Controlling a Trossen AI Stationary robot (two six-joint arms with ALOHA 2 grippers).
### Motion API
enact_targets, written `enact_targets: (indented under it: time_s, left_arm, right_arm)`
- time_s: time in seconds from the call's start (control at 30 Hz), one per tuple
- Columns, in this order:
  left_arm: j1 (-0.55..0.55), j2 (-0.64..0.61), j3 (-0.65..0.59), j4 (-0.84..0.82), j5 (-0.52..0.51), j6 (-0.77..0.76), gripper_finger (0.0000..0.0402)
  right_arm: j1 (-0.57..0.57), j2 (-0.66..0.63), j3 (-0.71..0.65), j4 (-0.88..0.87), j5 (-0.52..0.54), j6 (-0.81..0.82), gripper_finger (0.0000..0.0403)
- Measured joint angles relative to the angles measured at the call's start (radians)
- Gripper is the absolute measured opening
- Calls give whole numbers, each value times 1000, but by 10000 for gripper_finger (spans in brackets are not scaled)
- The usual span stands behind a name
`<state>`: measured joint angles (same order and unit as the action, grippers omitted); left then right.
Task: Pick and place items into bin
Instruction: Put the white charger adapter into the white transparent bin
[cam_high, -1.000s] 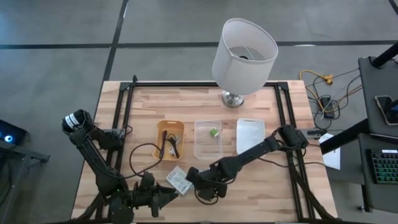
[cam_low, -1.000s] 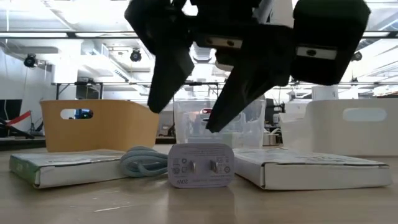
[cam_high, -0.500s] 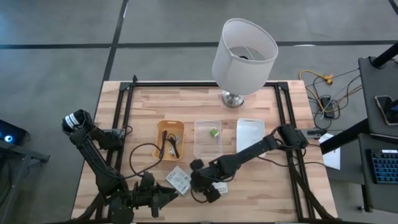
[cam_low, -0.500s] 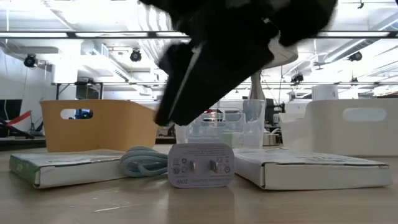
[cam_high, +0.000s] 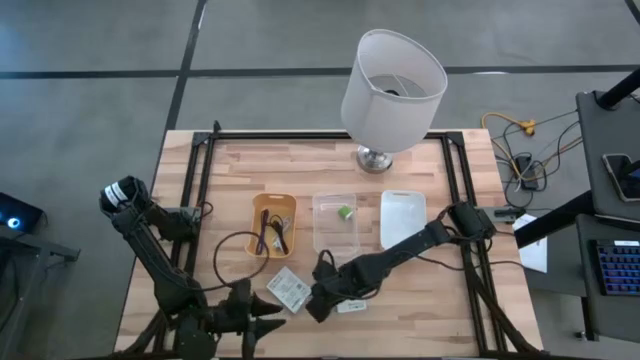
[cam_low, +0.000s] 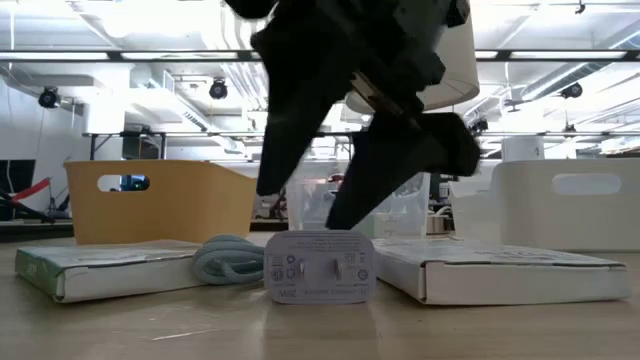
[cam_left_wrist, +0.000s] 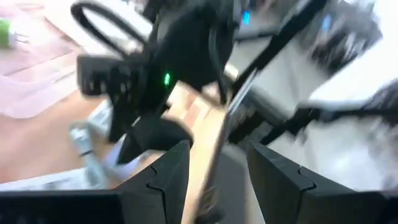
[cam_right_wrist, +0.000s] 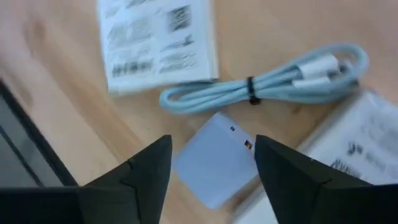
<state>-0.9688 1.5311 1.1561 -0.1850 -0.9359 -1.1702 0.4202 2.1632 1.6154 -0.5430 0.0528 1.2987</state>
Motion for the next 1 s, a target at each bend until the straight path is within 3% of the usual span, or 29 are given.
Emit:
enact_targets:
  time_s: [0.17,0.3,0.4,0.47,0.57,0.7,0.87,1.0]
  left_arm:
    - [-1,-24,-1,-337,151,-29,144]
    - [-6,-62,-1,-541,284,-36,144]
    - [-13,-84,-2,-590,328,18,144]
    - [-14,-88,-3,-586,344,76,144]
    - [-14,-88,-7,-586,361,121,144]
    - [-14,-85,-23,-581,380,129,144]
    - [-14,-87,-68,-462,388,129,144]
    - [-14,-78,-79,-364,386,122,144]
  right_arm:
    - [7,0,0,6,8,304,237]
    - [8,0,0,-6,67,397,244]
    - [5,8,0,-1,103,387,241]
    - [4,16,0,27,138,248,237]
    - [15,21,0,128,164,-105,229]
    - [28,20,2,209,63,-549,218]
    - [38,17,43,27,-65,-898,207]
    - [41,17,83,-111,-12,-1287,206]
